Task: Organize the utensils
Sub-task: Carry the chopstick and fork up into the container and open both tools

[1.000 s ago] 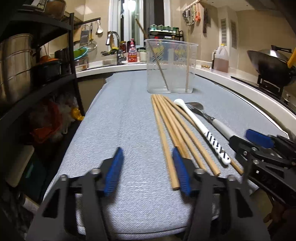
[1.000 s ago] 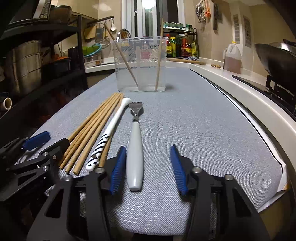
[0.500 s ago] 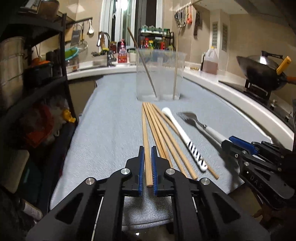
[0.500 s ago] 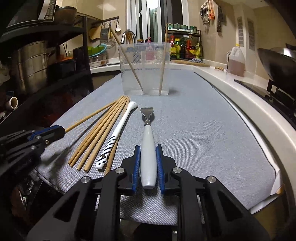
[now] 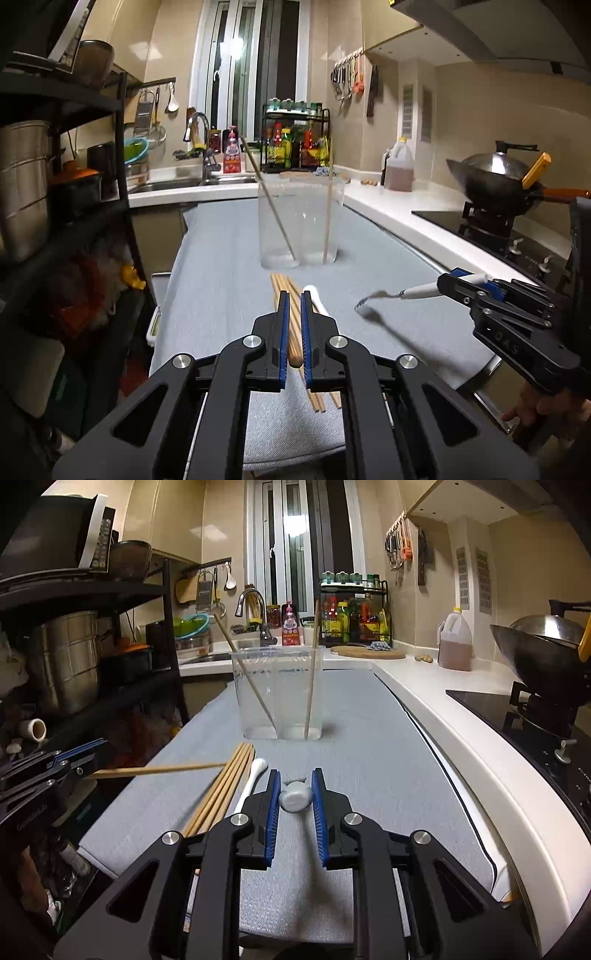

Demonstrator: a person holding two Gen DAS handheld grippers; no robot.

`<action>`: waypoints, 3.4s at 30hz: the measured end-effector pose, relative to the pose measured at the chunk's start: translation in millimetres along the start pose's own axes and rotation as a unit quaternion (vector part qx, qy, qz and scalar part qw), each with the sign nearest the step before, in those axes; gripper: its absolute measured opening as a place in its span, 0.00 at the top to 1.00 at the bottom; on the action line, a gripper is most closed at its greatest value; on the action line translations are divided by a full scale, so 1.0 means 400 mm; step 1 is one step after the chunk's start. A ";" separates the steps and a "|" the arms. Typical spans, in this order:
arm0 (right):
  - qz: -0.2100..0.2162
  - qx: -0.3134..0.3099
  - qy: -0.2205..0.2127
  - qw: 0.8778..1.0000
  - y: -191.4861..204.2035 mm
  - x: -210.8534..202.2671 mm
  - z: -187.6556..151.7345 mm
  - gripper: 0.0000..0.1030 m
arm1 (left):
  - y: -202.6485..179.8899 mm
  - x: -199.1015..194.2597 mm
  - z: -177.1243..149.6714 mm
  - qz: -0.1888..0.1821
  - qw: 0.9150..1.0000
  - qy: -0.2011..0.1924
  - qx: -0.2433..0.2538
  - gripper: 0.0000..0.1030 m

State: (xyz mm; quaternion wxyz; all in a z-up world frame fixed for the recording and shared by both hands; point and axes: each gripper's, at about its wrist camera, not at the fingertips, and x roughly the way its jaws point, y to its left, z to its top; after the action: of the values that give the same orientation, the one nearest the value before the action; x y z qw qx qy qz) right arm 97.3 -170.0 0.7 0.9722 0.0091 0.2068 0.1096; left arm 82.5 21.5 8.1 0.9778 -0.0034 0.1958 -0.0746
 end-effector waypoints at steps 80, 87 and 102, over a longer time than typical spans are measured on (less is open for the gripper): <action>0.044 0.003 -0.068 0.997 -0.039 0.393 0.686 0.84 | 0.024 0.389 0.772 0.013 0.997 -0.074 0.007 0.95; 0.045 0.009 -0.046 0.998 -0.048 0.441 0.647 0.84 | 0.026 0.443 0.733 0.014 0.998 -0.058 0.005 0.95; 0.035 0.022 0.005 0.999 -0.056 0.480 0.512 0.73 | 0.058 0.485 0.560 0.052 0.999 -0.001 -0.003 0.18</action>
State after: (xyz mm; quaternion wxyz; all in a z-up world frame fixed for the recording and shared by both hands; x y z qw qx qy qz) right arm 355.7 -144.5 109.5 0.9662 0.0376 0.2136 0.1391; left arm 348.6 10.8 139.9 0.9805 0.0034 0.1951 -0.0231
